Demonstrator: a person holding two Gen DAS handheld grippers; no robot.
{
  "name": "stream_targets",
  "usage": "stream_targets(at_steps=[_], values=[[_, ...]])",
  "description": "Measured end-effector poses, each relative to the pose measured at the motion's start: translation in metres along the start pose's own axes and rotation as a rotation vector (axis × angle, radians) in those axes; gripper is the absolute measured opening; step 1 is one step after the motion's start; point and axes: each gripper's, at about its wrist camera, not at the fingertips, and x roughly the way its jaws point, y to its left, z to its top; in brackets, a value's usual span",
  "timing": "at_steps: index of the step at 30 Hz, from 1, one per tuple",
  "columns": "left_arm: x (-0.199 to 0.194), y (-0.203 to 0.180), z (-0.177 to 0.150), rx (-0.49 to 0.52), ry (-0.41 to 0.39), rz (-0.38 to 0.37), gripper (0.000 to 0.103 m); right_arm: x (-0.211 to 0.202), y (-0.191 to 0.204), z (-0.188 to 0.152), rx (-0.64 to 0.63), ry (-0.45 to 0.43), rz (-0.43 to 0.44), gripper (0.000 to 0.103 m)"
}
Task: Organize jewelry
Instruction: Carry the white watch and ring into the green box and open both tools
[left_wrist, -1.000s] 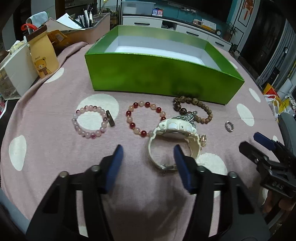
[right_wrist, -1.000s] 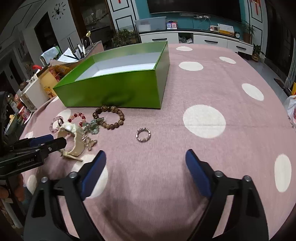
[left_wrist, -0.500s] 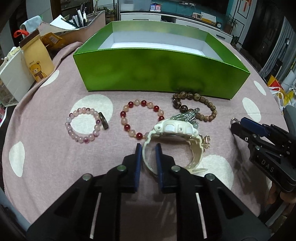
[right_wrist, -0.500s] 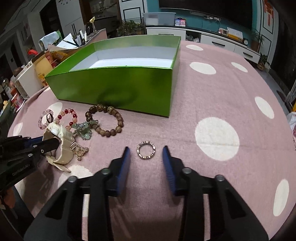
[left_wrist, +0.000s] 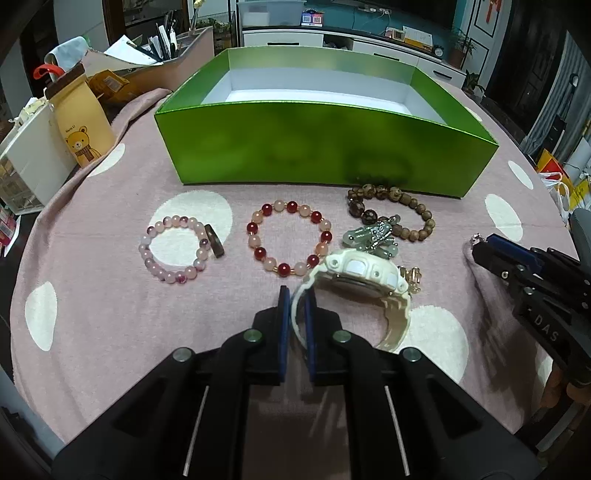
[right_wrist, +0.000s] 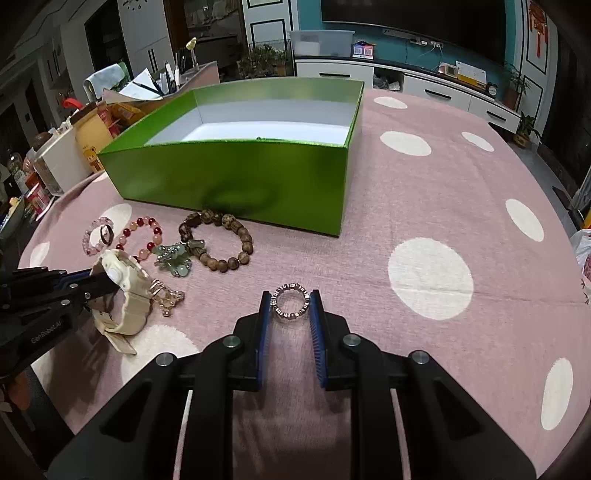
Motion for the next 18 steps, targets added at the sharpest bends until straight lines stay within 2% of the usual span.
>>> stream_targets(at_steps=[18], values=[[-0.051, -0.004, 0.01, 0.045, -0.14, 0.04, 0.008, -0.047, 0.004, 0.01, 0.008, -0.107, 0.049, 0.02]])
